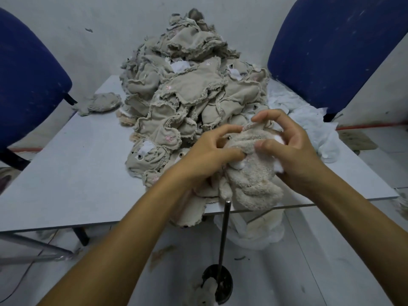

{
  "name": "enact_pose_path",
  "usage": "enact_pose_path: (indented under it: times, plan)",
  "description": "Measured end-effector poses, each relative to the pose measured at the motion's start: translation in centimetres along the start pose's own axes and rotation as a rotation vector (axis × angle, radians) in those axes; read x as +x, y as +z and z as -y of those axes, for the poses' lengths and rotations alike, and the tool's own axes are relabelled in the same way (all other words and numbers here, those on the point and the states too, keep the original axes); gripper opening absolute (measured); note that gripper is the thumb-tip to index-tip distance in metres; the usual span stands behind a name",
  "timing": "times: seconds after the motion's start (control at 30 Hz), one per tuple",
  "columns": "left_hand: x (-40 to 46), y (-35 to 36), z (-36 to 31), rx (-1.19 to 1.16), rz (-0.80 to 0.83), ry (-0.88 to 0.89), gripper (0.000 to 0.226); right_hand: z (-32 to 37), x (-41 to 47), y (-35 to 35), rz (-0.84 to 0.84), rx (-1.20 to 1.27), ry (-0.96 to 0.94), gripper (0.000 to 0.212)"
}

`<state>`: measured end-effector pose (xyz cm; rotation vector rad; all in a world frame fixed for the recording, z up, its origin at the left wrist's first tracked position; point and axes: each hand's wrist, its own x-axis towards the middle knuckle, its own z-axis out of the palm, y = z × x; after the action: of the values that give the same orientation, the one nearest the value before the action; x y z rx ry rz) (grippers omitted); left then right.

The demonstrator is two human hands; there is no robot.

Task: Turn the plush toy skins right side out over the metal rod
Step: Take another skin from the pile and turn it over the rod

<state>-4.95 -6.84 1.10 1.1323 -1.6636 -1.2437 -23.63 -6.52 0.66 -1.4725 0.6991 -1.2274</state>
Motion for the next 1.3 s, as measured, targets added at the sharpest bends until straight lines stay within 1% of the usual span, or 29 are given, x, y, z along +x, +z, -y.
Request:
enact_pose_path:
  times: [0.07,0.1,0.17,0.23,0.27,0.3,0.33,0.4,0.43,0.5,0.53,0.6,0.67,0.7,0.73,0.8,0.83,0.87,0.9,0.97,1.0,1.03,1.07,1.13,1.17,1.2,1.23,1.3]
  plan:
    - [-0.3,0.7,-0.3,0.302,-0.221,0.131,0.039,0.2,0.0,0.2,0.009,-0.058,-0.036,0.031]
    - [-0.3,1.2,-0.4,0.455,-0.326,0.183,0.033,0.3,0.0,0.4,-0.017,-0.081,-0.054,0.032]
    - [-0.2,2.0,-0.7,0.666,-0.505,0.220,0.027,0.6,0.1,0.8,-0.068,-0.099,-0.066,0.046]
    - [0.1,2.0,-1.0,0.658,-0.639,0.184,0.029,0.9,0.1,1.2,-0.075,-0.229,-0.097,0.066]
    - [0.3,1.7,-1.0,0.624,-0.663,0.161,0.029,0.9,0.1,1.3,-0.080,-0.308,-0.107,0.074]
    - [0.5,1.4,-0.9,0.573,-0.634,0.143,0.028,0.9,0.2,1.3,-0.106,-0.340,-0.101,0.078]
    - [0.6,1.2,-1.0,0.478,-0.536,0.109,0.026,0.7,0.3,1.3,-0.137,-0.311,-0.065,0.077]
    - [0.7,1.5,-0.8,0.166,-0.240,0.013,0.024,0.5,0.2,1.3,-0.184,-0.249,0.030,0.066]
    - [0.6,1.7,-0.6,0.011,-0.114,-0.030,0.024,0.5,0.1,1.2,-0.202,-0.270,0.042,0.061]
    - [0.4,1.9,-0.4,-0.200,0.029,-0.060,0.030,0.7,0.0,0.8,-0.206,-0.305,0.014,0.057]
    - [0.3,1.6,-0.3,-0.239,0.064,-0.058,0.038,0.9,0.0,0.8,-0.200,-0.301,-0.009,0.056]
    - [0.3,0.7,-0.4,-0.161,0.072,0.001,0.054,1.4,0.0,0.7,-0.190,-0.296,-0.043,0.056]
    - [0.2,0.1,-0.6,0.011,0.025,0.094,0.060,1.5,0.0,0.7,-0.196,-0.297,-0.053,0.055]
    - [0.0,0.1,-0.7,0.103,-0.026,0.141,0.060,1.5,0.0,0.8,-0.197,-0.302,-0.057,0.055]
    - [-0.2,0.5,-0.7,0.223,-0.119,0.195,0.058,1.6,0.0,0.9,-0.192,-0.305,-0.060,0.054]
    - [-0.5,1.3,-0.7,0.484,-0.370,0.301,0.052,1.7,0.1,1.3,-0.170,-0.302,-0.069,0.053]
    - [-0.5,1.5,-0.8,0.566,-0.460,0.344,0.050,2.0,0.2,1.4,-0.163,-0.303,-0.082,0.053]
    - [-0.4,1.6,-0.9,0.596,-0.472,0.356,0.049,2.2,0.3,1.5,-0.161,-0.309,-0.101,0.054]
    - [-0.2,1.4,-0.9,0.548,-0.398,0.343,0.051,2.3,0.5,1.5,-0.161,-0.317,-0.119,0.055]
    - [0.0,0.5,-1.3,0.257,-0.098,0.231,0.062,2.5,0.6,1.1,-0.166,-0.316,-0.140,0.057]
    - [0.1,0.2,-1.2,0.140,0.007,0.193,0.068,2.5,0.5,0.9,-0.165,-0.307,-0.136,0.057]
    - [0.0,0.1,-1.1,0.122,0.024,0.182,0.072,2.5,0.4,0.7,-0.156,-0.299,-0.128,0.058]
    - [-0.2,0.3,-0.8,0.187,-0.051,0.185,0.071,2.5,0.4,0.6,-0.137,-0.299,-0.120,0.058]
    - [-0.5,0.9,-0.4,0.340,-0.334,0.212,0.061,2.6,0.4,0.6,-0.088,-0.313,-0.109,0.058]
    - [-0.6,1.2,-0.5,0.383,-0.432,0.225,0.055,2.6,0.4,0.7,-0.074,-0.319,-0.111,0.058]
    - [-0.6,1.2,-0.7,0.407,-0.455,0.236,0.052,2.7,0.5,0.7,-0.069,-0.326,-0.119,0.058]
    - [-0.5,1.2,-0.9,0.419,-0.405,0.245,0.054,2.8,0.6,0.8,-0.069,-0.337,-0.128,0.059]
    - [-0.3,0.6,-1.1,0.330,-0.170,0.255,0.073,3.0,0.7,0.7,-0.064,-0.366,-0.144,0.066]
